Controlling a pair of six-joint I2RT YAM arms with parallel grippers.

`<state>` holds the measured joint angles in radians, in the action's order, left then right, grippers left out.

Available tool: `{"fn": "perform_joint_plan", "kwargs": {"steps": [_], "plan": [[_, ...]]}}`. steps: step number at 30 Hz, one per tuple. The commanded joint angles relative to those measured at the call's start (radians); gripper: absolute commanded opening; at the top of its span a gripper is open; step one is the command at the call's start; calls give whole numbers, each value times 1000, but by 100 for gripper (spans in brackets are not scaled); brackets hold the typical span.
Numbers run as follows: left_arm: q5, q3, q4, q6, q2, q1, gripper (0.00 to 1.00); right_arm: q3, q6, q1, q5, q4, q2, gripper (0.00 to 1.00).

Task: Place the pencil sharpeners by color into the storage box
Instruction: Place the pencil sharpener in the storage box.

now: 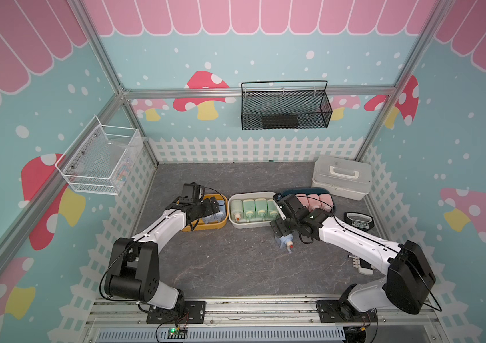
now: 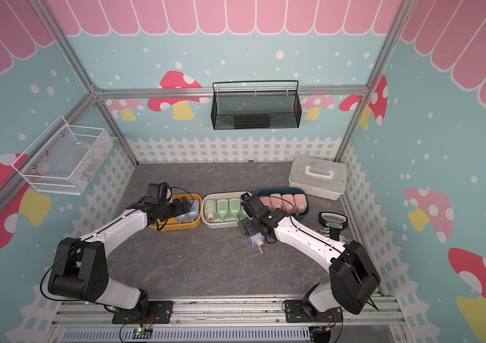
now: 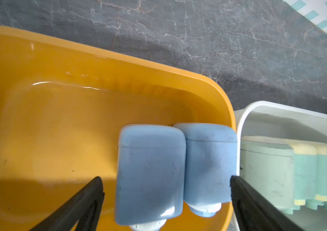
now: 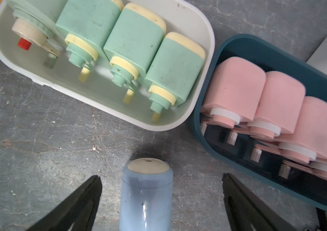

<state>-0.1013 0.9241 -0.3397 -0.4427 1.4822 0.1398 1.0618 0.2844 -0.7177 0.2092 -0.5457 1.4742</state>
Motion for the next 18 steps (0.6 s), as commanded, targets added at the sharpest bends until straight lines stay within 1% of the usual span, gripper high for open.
{"fn": "perform_joint_plan", "kwargs": {"steps": [1, 5, 9, 10, 13, 14, 16, 17, 18], "plan": [[64, -22, -2, -13, -64, 4, 99, 51, 2, 7, -54, -90, 56, 92], [130, -59, 10, -13, -149, 17, 99, 113, 53, 12, -42, -161, 122, 88], [183, -82, 27, -26, -227, 70, 99, 186, 62, 14, -50, -233, 197, 86], [188, -82, 27, -35, -240, 92, 99, 200, 61, 15, -56, -246, 213, 83], [184, -76, 25, -30, -246, 178, 99, 232, 60, 19, -74, -269, 252, 69], [187, -73, 25, -31, -243, 207, 99, 245, 62, 20, -78, -277, 261, 66], [187, -76, 36, -36, -237, 259, 99, 258, 66, 21, -76, -291, 277, 66], [186, -75, 37, -34, -230, 265, 99, 264, 70, 20, -72, -297, 284, 66], [190, -73, 37, -35, -223, 306, 99, 268, 74, 21, -68, -307, 289, 66]]}}
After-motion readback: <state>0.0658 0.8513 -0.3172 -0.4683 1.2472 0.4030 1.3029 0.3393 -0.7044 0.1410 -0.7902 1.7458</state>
